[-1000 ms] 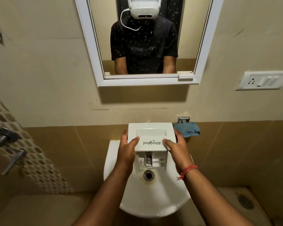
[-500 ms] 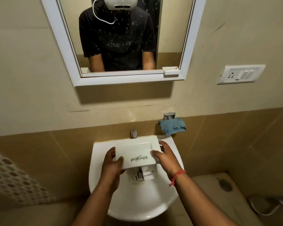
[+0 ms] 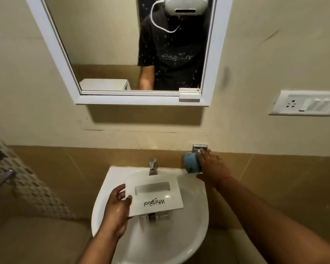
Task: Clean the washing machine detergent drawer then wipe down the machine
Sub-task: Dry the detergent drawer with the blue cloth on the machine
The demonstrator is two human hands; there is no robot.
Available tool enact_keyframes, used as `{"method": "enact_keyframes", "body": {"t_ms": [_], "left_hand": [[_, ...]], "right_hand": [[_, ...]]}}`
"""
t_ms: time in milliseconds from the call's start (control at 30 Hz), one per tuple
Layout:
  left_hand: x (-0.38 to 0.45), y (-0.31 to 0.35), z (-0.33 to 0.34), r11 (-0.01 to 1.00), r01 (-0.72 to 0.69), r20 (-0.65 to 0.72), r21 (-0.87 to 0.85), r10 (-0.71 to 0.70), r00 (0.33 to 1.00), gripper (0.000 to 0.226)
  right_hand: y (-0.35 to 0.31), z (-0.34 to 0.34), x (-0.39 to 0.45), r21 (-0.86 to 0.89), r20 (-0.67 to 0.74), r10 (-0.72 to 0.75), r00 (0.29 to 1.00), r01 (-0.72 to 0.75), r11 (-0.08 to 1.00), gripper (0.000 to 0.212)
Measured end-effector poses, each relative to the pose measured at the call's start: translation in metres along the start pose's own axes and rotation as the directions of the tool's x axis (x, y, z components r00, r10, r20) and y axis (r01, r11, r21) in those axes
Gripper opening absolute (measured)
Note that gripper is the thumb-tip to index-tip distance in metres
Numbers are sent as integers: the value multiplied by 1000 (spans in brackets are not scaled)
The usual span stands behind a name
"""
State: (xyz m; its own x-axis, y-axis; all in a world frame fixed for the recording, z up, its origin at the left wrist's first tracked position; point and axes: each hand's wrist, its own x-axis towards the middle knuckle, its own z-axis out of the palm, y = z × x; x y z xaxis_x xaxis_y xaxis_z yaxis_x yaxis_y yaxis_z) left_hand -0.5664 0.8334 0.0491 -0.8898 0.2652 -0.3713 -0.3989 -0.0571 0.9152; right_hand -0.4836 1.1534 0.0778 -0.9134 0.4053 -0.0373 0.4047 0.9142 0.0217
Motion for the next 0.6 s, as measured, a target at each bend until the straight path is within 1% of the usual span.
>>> {"method": "enact_keyframes", "body": {"t_ms": [33, 67, 133, 167, 200, 267, 300, 333, 367, 400, 433, 467, 500, 533, 567, 600], "left_hand": [[-3, -1, 3, 1000, 5, -25, -14, -6, 1000, 42], [-7, -2, 6, 999, 14, -49, -36, -15, 999, 42], [-14, -5, 8, 997, 22, -92, -74, -28, 995, 43], [-15, -6, 11, 996, 15, -113, -90, -25, 993, 43], [-18, -6, 11, 994, 7, -144, -111, -23, 989, 42], [-22, -5, 12, 990, 7, -167, -144, -31, 985, 42], [-24, -6, 10, 988, 6, -182, -152, -34, 983, 42], [-27, -6, 8, 987, 3, -202, -158, -35, 979, 41], [-31, -5, 7, 986, -2, -217, -169, -35, 975, 41], [-35, -3, 5, 984, -7, -233, -180, -36, 972, 42], [-37, -1, 3, 981, -15, -242, -191, -32, 970, 42], [-39, 0, 0, 978, -31, -251, -205, -22, 968, 42], [-39, 3, -3, 975, -47, -262, -216, -12, 965, 42], [-41, 7, -7, 972, -62, -274, -227, -2, 962, 42], [-42, 11, -12, 969, -75, -284, -234, 6, 959, 42], [-42, 13, -17, 967, -87, -288, -241, 14, 958, 43]], "right_hand": [[3, 6, 4, -52, 28, -26, 999, 28, 998, 84], [5, 11, 7, -99, 20, -51, 999, 52, 994, 75], [5, 18, 12, -147, -80, -103, 991, 91, 985, 49], [7, 17, 15, -138, -111, -123, 986, 107, 985, 38], [8, 17, 19, -120, -127, -152, 980, 137, 983, 31], [14, 12, 26, -23, -98, -164, 982, 162, 986, 29], [14, 5, 28, 135, -59, -118, 991, 125, 983, 30], [15, -3, 28, 335, -21, -49, 999, 53, 941, 29], [16, -10, 28, 525, 30, 17, 999, -30, 851, 26], [15, -18, 27, 670, 67, 78, 995, -103, 735, 22], [12, -24, 28, 801, 97, 131, 987, -156, 577, 23], [7, -27, 26, 905, 124, 159, 980, -177, 388, 23], [1, -30, 22, 968, 161, 163, 973, -188, 164, 20], [-9, -36, 13, 977, 206, 125, 971, -197, -83, 18], [-21, -37, 6, 924, 274, 62, 960, -245, -295, 20], [-33, -37, -2, 827, 340, -20, 940, -309, -469, 24]]}}
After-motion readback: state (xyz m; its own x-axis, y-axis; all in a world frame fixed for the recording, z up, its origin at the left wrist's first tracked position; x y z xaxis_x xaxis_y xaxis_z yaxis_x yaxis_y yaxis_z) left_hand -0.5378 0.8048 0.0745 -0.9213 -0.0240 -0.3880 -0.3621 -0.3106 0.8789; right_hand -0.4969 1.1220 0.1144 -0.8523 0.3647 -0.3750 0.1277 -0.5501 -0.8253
